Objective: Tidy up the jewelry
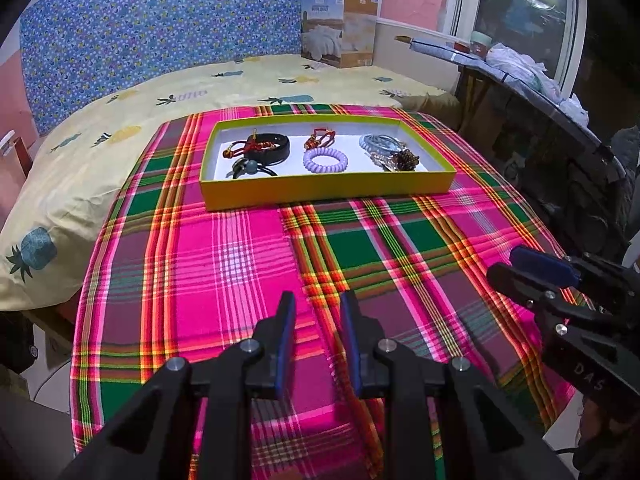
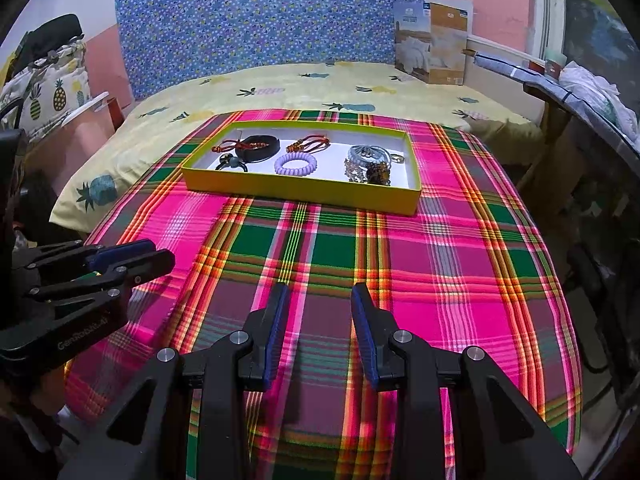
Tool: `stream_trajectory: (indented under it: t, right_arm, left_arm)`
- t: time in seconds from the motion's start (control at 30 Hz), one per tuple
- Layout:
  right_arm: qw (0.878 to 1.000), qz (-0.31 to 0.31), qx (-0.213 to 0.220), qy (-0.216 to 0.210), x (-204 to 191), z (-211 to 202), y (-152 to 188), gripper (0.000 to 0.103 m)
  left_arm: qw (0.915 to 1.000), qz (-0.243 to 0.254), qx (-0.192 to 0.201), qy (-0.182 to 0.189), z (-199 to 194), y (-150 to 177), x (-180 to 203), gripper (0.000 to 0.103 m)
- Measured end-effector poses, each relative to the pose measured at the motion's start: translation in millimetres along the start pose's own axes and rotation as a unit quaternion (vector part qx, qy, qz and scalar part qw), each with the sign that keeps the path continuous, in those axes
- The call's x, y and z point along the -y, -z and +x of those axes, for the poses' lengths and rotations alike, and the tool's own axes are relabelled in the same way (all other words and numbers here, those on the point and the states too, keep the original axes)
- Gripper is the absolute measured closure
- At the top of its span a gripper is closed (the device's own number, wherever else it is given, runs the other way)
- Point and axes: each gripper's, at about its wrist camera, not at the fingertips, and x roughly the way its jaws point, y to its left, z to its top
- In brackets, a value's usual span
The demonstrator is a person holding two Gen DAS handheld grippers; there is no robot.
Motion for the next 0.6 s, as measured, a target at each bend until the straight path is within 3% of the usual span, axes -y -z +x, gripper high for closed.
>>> stream_trajectory:
  t: [0.6]
  right_arm:
    - [1.0, 0.001, -0.001, -0.001, 0.0, 2.1, 0.7, 0.07]
  left_arm:
    - [1.0, 0.006, 0.001, 0.002, -0.1, 1.6, 3.4, 0.079]
